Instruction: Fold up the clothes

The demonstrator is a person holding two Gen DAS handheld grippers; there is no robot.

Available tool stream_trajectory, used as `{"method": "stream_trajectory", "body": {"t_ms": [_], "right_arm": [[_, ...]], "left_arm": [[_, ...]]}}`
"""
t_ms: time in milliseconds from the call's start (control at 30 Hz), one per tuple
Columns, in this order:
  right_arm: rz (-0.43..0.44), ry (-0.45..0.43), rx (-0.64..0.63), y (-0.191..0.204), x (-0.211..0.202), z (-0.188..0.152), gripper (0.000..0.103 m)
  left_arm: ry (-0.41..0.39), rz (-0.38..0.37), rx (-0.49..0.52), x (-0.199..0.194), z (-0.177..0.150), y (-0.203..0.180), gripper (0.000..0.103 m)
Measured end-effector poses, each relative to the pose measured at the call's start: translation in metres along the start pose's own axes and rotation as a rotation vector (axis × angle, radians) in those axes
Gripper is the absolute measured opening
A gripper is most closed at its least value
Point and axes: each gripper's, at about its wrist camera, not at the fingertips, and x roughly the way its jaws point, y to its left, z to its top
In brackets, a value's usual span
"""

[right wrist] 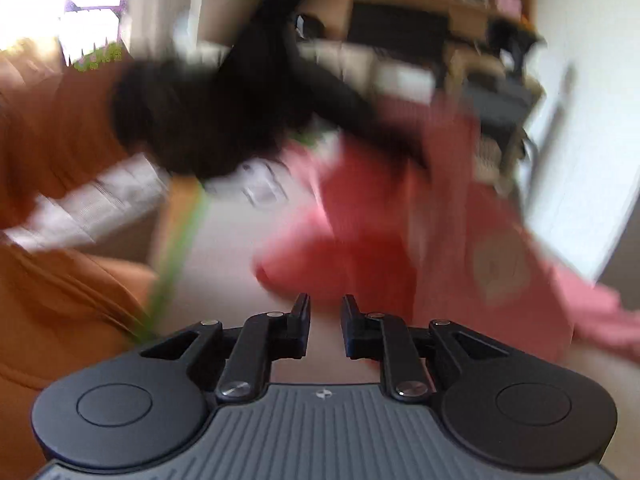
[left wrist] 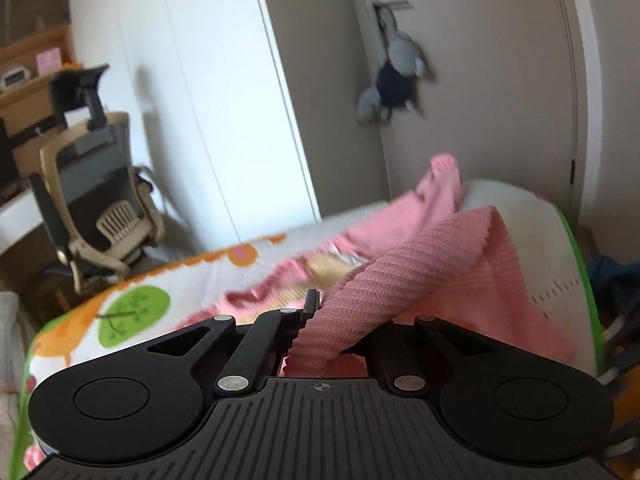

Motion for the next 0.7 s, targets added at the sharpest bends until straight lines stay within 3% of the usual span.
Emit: {"method": "stream_trajectory", "body": {"t_ms": [167,233,267,300,700], "right_arm": [[-0.033,0.021,-0.004,-0.012,0.03,-0.003,0.033],[-0.047,0.028,-0.006,-0.016,0.042,-0.004,0.033],[-0.054,0.032,-0.007,-0.019,0.048,-0.004,0.014],[-0.041,0.035,0.004,-0.02,0.048,-0.004,0.008],[0.115,0.132,-0.067,0.004,-0.003,-0.026,0.01]], "left_arm": [[0.005,0.004,0.004,0.0,0.003,0.004,0.006],[0.014,0.002,0.001,0.001,0.003,0.003,0.006],[0.018,-0.001,-0.003,0.001,0.003,0.004,0.006],[0.021,-0.007,-0.008,0.001,0.002,0.006,0.006],[0.049,-0.057,-0.029,-0.006,-0.008,0.007,0.011]]}}
